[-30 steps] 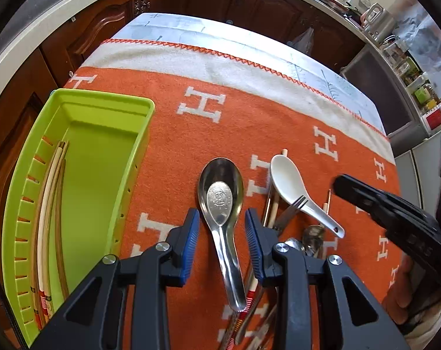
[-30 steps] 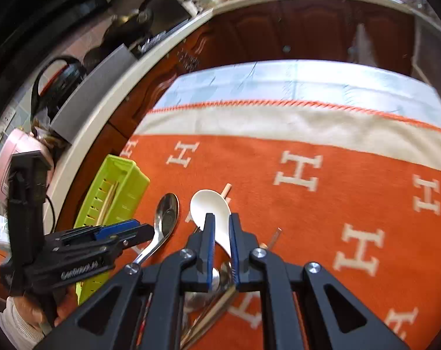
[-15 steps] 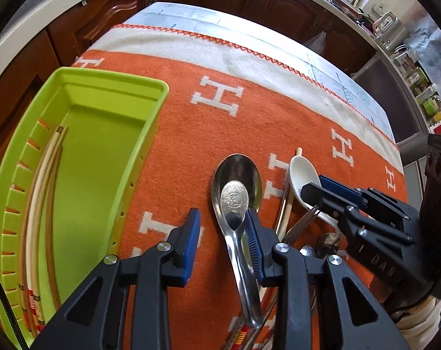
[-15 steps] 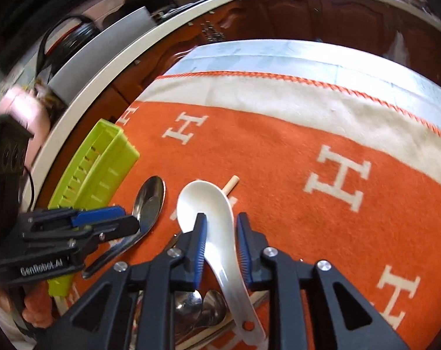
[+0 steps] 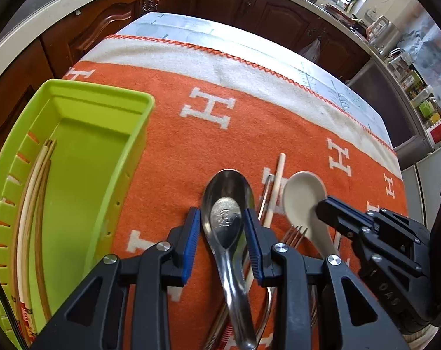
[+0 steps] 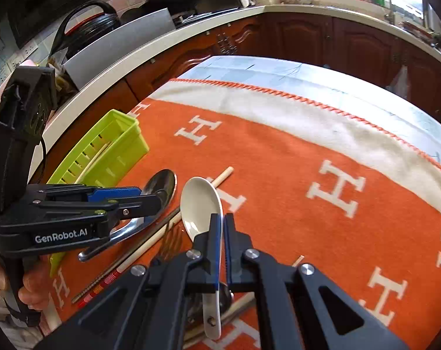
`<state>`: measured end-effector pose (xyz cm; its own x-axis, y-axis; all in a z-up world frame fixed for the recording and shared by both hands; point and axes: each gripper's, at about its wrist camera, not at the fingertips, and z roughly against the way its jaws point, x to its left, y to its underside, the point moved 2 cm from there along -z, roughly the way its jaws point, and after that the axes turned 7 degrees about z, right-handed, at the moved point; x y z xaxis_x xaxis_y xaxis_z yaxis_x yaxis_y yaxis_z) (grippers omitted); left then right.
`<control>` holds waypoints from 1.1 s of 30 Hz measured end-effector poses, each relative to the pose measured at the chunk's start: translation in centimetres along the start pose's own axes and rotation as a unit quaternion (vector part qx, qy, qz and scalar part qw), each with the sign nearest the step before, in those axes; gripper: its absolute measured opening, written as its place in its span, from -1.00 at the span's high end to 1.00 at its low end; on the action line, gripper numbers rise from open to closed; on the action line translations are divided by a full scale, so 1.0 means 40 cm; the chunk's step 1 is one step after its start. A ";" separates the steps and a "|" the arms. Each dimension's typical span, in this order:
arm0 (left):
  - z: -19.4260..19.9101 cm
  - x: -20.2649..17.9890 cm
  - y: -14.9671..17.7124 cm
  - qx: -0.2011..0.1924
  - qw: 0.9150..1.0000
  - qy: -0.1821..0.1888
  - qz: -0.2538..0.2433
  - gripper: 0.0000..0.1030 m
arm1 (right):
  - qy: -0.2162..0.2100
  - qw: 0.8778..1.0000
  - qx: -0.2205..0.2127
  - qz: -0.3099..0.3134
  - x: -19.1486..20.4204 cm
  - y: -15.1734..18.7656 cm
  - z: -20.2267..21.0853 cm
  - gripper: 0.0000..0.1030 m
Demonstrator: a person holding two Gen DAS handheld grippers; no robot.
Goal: Organize utensils
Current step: 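Grasp the steel soup spoon with the left tool while the right tool grasps the white ceramic spoon, then drop the steel spoon into the green tray with the left tool while the right tool drops the ceramic spoon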
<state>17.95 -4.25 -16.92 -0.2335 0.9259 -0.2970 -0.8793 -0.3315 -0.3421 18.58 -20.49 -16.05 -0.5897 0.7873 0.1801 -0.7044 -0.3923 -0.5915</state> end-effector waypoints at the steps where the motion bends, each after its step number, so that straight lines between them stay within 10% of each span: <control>1: -0.001 -0.003 0.001 -0.001 1.000 0.002 -0.003 0.44 | -0.001 1.000 -0.005 -0.007 -0.005 -0.001 0.005 0.96; 6: -0.011 -0.005 0.008 -0.008 1.000 0.016 0.007 0.97 | -0.005 0.998 -0.025 -0.051 -0.034 0.008 0.043 0.96; 25: 0.184 0.003 0.035 -0.088 0.994 0.063 -0.033 1.00 | -0.023 0.987 -0.081 -0.137 0.020 0.031 0.184 0.96; 33: 0.396 0.121 0.056 -0.142 0.987 0.024 -0.075 1.00 | -0.023 0.987 -0.069 -0.143 0.172 -0.015 0.198 0.96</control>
<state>8.28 2.35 -4.98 -0.0837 0.9608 -0.2644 -0.7484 -0.2358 -0.6199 11.82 -18.61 -8.22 -0.3938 0.8325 0.3898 -0.7859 -0.0850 -0.6125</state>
